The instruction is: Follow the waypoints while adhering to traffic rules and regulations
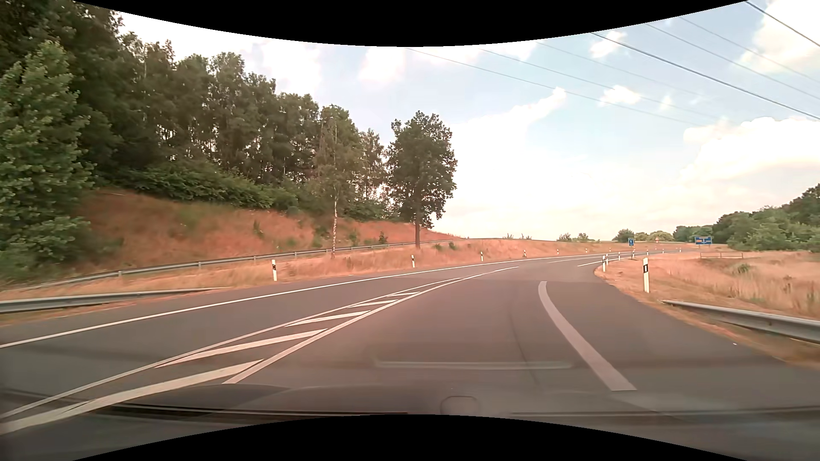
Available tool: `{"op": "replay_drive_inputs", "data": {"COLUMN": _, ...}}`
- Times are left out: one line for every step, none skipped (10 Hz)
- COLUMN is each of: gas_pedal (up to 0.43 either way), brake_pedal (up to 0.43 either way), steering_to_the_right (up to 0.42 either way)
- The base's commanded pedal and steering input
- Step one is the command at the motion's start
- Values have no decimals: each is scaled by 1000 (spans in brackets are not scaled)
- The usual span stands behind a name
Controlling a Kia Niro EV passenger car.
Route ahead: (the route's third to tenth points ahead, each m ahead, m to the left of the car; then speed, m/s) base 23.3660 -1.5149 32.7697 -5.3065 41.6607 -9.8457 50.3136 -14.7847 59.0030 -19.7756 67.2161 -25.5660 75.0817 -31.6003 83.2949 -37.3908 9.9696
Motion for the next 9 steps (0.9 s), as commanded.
{"op": "replay_drive_inputs", "data": {"gas_pedal": 189, "brake_pedal": 0, "steering_to_the_right": 80}}
{"op": "replay_drive_inputs", "data": {"gas_pedal": 189, "brake_pedal": 0, "steering_to_the_right": 80}}
{"op": "replay_drive_inputs", "data": {"gas_pedal": 189, "brake_pedal": 0, "steering_to_the_right": 80}}
{"op": "replay_drive_inputs", "data": {"gas_pedal": 189, "brake_pedal": 0, "steering_to_the_right": 80}}
{"op": "replay_drive_inputs", "data": {"gas_pedal": 189, "brake_pedal": 0, "steering_to_the_right": 80}}
{"op": "replay_drive_inputs", "data": {"gas_pedal": 189, "brake_pedal": 0, "steering_to_the_right": 80}}
{"op": "replay_drive_inputs", "data": {"gas_pedal": 189, "brake_pedal": 0, "steering_to_the_right": 80}}
{"op": "replay_drive_inputs", "data": {"gas_pedal": 189, "brake_pedal": 0, "steering_to_the_right": 79}}
{"op": "replay_drive_inputs", "data": {"gas_pedal": 197, "brake_pedal": 0, "steering_to_the_right": 78}}
